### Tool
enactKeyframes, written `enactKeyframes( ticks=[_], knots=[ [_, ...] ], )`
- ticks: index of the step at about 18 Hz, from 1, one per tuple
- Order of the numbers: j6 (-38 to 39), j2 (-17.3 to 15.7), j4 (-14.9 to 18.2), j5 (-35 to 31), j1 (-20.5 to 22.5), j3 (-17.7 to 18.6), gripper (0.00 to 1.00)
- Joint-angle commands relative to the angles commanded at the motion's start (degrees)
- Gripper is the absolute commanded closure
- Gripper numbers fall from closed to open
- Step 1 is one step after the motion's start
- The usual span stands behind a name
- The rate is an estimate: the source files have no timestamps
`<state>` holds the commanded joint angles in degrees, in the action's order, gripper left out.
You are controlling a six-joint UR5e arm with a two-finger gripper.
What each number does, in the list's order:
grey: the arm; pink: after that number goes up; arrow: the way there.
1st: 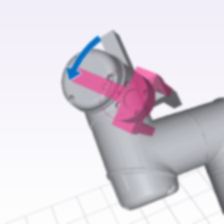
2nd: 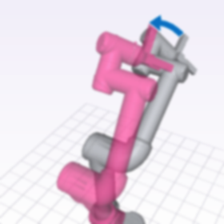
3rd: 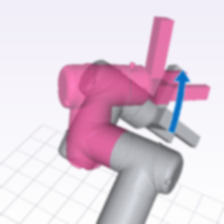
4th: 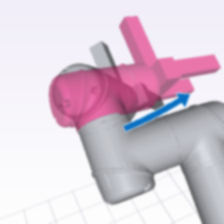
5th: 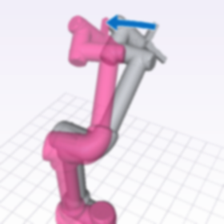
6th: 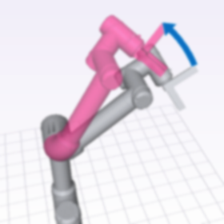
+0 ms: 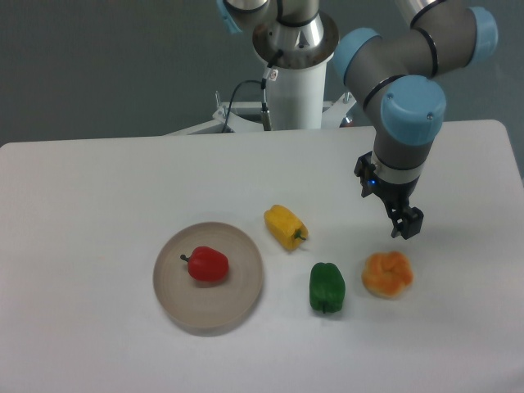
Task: Pick up the red pepper from the plate
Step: 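Move the gripper over the red pepper on the beige plate, then lower the gripper and close it on the red pepper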
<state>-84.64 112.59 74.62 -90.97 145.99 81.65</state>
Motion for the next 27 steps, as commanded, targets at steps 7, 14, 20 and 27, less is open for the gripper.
enactKeyframes(
  ticks=[7,14,20,27],
  knots=[
    [2.79,-0.61,0.26,2.19,-2.53,0.35,0.00],
    [17.12,-1.50,-1.65,5.89,-15.00,1.49,0.00],
    [16.79,2.45,-6.68,5.80,-23.72,2.46,0.00],
    [8.18,5.09,-9.66,5.80,-26.01,3.69,0.00]
  ],
)
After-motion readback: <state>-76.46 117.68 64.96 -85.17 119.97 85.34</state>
